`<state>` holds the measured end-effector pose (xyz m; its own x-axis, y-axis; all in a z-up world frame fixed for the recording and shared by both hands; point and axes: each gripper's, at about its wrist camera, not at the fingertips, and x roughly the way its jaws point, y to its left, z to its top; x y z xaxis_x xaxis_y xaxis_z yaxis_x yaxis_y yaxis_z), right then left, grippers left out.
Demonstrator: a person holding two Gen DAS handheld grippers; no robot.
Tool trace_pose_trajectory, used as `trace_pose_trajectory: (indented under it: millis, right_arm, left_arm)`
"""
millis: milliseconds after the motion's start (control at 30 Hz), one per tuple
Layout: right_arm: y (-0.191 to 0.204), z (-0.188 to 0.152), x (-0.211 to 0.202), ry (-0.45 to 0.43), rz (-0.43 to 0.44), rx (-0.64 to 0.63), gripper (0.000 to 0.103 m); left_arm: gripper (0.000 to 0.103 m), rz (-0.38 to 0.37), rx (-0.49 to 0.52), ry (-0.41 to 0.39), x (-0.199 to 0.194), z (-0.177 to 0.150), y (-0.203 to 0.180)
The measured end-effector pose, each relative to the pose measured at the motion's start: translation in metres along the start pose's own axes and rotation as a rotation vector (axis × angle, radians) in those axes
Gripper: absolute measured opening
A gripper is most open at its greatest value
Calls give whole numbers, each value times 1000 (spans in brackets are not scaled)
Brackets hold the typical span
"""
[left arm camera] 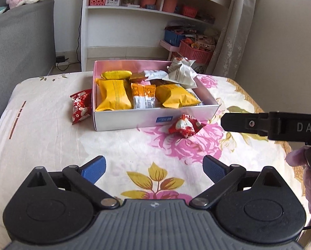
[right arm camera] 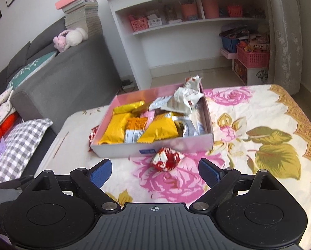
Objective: Organize snacks
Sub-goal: 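Withdraw both tools and move toward the red-white candy packs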
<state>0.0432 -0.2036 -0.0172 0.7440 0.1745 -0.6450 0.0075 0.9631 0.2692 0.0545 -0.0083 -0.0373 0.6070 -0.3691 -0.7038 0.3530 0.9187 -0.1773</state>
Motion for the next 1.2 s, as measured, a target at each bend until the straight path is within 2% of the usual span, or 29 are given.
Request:
trace_pose_trajectory:
  millis: [233, 500, 700, 833, 1067, 1200]
  right_arm:
    - [7, -17, 6, 11, -40, -92, 92]
    - [2, -29, 16, 38, -55, -120, 94]
    - [-10, -35, 24, 3, -92, -158, 97]
    - [-24, -34, 31, -6, -113, -145, 97]
    - [-52, -28, 40, 9, -176, -128, 97]
    - [-69, -27, 43, 22, -184, -80, 97]
  left_arm:
    - [103, 18, 7, 15, 4, -7, 2]
    - [103, 67, 15, 12, 17, -17, 7]
    - [103, 84, 26, -9, 33, -24, 8]
    - [103, 80, 35, -21, 44, -24, 3]
    - [102, 66, 111, -42, 64, -25, -19]
    - [102, 71, 142, -52, 71, -22, -25]
